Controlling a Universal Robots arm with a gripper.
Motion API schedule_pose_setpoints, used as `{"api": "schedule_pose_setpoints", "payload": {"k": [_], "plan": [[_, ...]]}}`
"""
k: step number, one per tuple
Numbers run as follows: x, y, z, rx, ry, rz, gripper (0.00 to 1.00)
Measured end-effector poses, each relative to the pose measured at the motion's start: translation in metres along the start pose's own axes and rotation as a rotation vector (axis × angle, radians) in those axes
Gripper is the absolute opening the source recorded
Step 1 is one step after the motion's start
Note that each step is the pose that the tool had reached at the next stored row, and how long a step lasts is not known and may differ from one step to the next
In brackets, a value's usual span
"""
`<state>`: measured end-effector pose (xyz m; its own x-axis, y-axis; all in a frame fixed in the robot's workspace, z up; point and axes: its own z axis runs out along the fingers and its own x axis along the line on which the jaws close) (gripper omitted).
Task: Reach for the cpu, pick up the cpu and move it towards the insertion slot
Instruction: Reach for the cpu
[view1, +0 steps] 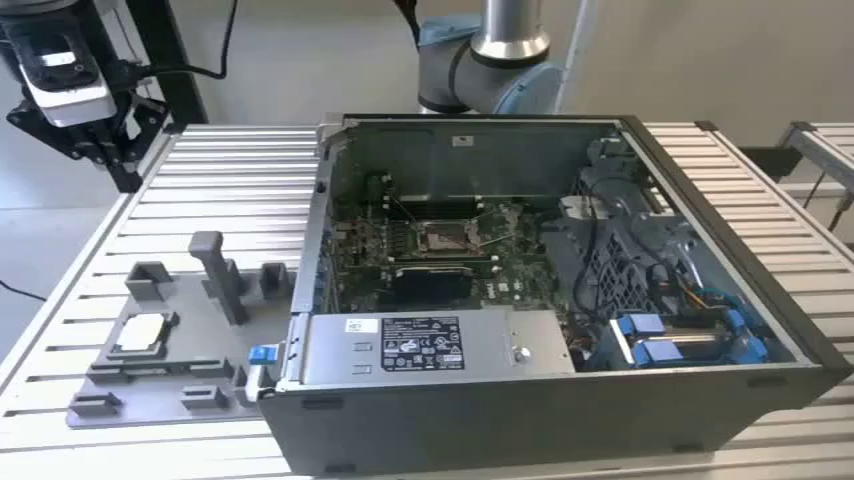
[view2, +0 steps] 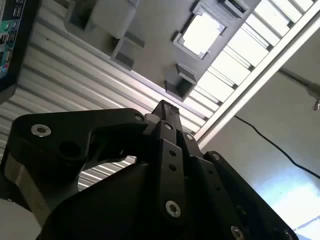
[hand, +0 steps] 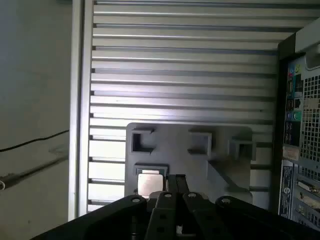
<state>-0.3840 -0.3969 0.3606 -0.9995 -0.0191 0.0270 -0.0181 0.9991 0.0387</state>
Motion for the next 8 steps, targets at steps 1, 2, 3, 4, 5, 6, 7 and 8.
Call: {"api": "schedule_pose_setpoints", "payload": {"k": [1,2,3,4,5,6,7,8], "plan": [[0.0,0.0,0.0,0.0,0.0011,0.0,0.0],[0.0,0.0,0.0,0.0,0.0023,0.0,0.0],[0.0,0.0,-0.0001,0.0,0.0034,0.0,0.0],[0.0,0.0,0.0,-0.0001,0.0045,0.0,0.0],[0.0,0.0,0.0,-0.0001,0.0057,0.0,0.0],[0.0,0.0,0.0,-0.0001,0.0067,0.0,0.0],[0.0,0.0,0.0,-0.0001,0.0078,0.0,0.0],[0.0,0.0,0.0,-0.0001,0.009,0.0,0.0]]}}
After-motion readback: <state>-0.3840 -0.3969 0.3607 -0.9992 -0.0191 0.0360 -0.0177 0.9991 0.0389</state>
